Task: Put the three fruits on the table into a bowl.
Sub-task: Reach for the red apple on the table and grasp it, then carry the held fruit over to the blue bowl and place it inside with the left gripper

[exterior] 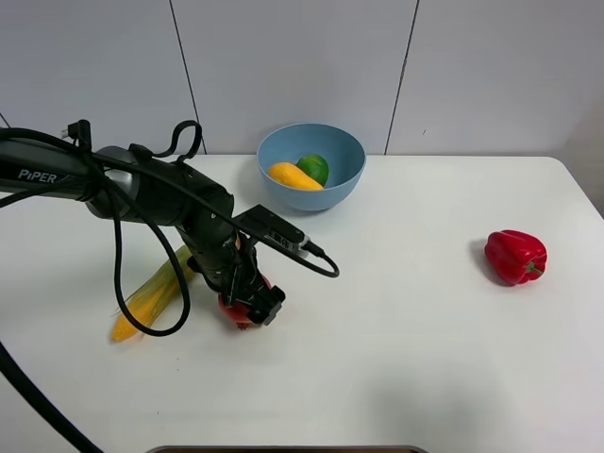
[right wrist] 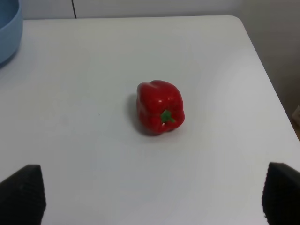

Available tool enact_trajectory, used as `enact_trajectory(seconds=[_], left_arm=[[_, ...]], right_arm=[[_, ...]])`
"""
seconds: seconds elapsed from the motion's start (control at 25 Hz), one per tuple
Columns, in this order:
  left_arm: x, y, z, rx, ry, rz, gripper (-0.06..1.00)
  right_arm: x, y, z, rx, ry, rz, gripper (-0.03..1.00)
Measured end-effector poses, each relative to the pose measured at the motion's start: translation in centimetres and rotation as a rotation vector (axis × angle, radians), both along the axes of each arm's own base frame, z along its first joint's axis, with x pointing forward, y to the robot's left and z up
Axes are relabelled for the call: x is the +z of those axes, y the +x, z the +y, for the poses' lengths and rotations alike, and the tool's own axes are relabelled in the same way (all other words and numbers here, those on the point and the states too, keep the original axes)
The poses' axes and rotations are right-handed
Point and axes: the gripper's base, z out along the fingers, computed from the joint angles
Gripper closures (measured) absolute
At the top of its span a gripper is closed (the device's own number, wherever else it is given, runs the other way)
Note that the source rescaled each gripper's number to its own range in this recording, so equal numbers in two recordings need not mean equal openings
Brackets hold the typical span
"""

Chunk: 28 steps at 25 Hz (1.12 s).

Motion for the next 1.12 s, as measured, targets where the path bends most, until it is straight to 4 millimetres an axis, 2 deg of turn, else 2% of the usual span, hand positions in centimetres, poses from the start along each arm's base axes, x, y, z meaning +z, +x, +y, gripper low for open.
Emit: enact_trajectory(seconds=[0.04,0.12,0.16,0.2,0.24,0.76,0.88,1.12], left_arm=[[0.0,0.0,0.0,0.0,-0.004,-0.004,-0.03],[0.0,0.1,-0.1,0.0,-0.007,-0.008,0.23],[0.0,0.1,-0.1,0.0,-0.009,-0.01,0.44],[0.0,0.1,-0.1,0.0,-0.01,-0.011,0.79],[0.0,0.1,-0.1,0.0,-0.01,-0.011,0.94],[0.3,0.1,-0.1,0.0,-0.014,-0.015,0.93],[2.2,0.0,0.0,0.0,-0.045,-0.05,0.93],[9.3,0.0,0.2,-0.018,-0.209,-0.263,0.93]], right_arm=[[0.0,0.0,0.0,0.0,0.0,0.0,0.12],[0.0,0.0,0.0,0.0,0.0,0.0,0.12],[0.0,0.0,0.0,0.0,0.0,0.0,0.12],[0.0,0.0,0.0,0.0,0.0,0.0,0.12],[0.0,0.0,0.0,0.0,0.0,0.0,0.12],[0.0,0.0,0.0,0.0,0.0,0.0,0.12],[0.0,0.0,0.0,0.0,0.0,0.0,0.12],[0.0,0.0,0.0,0.0,0.0,0.0,0.12]])
